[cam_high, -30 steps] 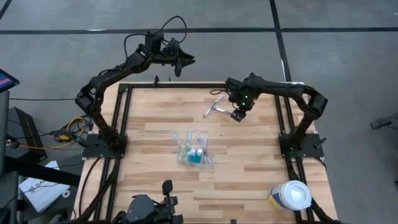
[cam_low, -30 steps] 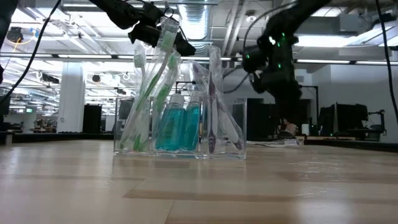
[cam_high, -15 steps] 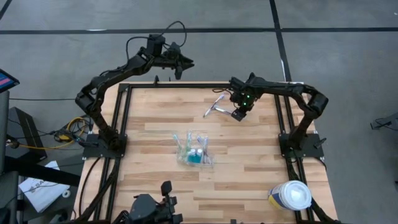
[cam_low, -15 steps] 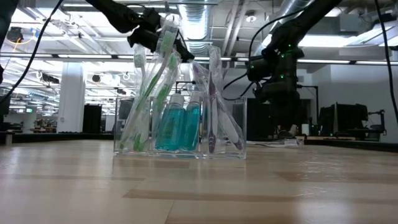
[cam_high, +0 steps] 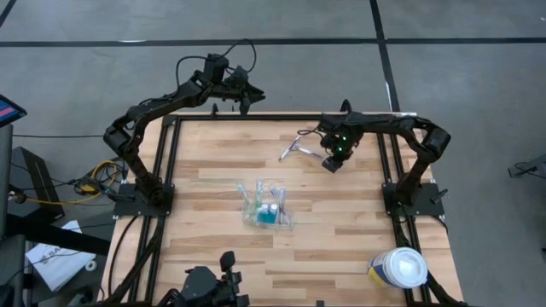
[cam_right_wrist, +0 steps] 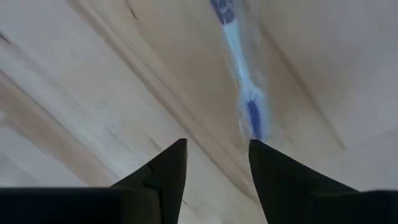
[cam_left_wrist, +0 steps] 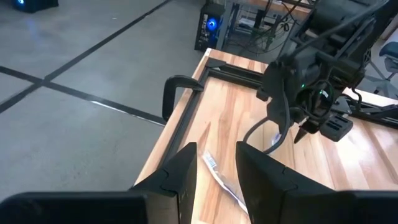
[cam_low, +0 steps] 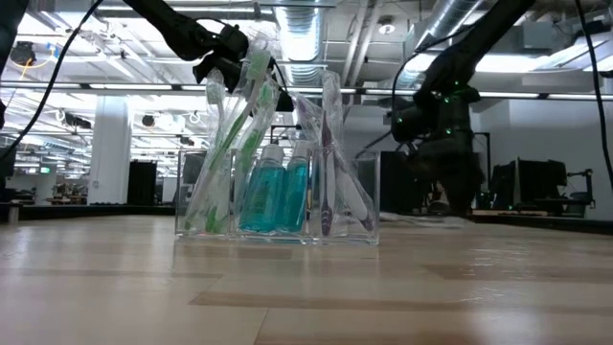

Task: Pick & Place toothbrushing station
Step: Put the purple toothbrush into the transparent organizer

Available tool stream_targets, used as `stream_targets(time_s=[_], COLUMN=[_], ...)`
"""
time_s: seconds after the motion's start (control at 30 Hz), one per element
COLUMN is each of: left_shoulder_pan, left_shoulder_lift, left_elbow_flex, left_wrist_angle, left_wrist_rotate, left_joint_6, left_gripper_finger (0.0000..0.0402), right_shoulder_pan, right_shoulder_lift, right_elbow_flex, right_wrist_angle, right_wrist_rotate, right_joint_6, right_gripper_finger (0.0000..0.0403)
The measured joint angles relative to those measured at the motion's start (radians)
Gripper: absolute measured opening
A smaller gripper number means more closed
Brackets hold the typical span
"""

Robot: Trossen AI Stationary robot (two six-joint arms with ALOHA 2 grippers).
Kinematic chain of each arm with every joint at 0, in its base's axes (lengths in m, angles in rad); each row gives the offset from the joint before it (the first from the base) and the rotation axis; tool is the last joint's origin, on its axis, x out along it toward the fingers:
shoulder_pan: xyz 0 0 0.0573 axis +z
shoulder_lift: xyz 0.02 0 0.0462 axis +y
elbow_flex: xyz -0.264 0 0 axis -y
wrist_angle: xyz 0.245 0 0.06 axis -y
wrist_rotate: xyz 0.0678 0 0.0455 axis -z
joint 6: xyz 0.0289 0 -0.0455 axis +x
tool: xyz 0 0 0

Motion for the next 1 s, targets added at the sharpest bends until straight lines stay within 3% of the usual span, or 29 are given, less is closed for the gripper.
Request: stream_targets(time_s=[0.2, 0.37, 0.43, 0.57, 0.67, 1.0], left_shoulder_pan=[0.000, 0.000, 0.000, -0.004, -0.009, -0.015], left_shoulder_lift=[0.000, 0.000, 0.000, 0.000, -0.007, -0.035], left_elbow_flex=[0.000, 0.000, 0.000, 0.000, 0.000, 0.001], left_wrist_angle=[0.008, 0.016, 0.016, 0.024, 0.032, 0.108], left_wrist_rotate=[0.000, 0.001, 0.001, 0.002, 0.002, -0.003], left_joint_6=[0.002, -0.006, -0.008, -0.029, -0.044, -0.061], left_gripper_finger=[0.0106, 0.0106, 0.0106, 0.0106, 0.0106, 0.0106], right_shoulder_pan=[-0.001, -0.001, -0.001, -0.001, 0.001, 0.020], right_shoulder_lift=[0.000, 0.000, 0.000, 0.000, -0.021, -0.203], right_elbow_flex=[-0.045, -0.046, -0.046, -0.046, -0.044, 0.064], right_wrist_angle=[0.048, 0.078, 0.077, 0.064, 0.056, 0.025], right_wrist_rotate=[0.011, 0.012, 0.007, -0.004, -0.075, -0.155], right_joint_6=[0.023, 0.041, 0.040, 0.045, 0.064, 0.075], right_gripper_finger=[0.0140, 0.0033, 0.0012, 0.0002, 0.0001, 0.0013])
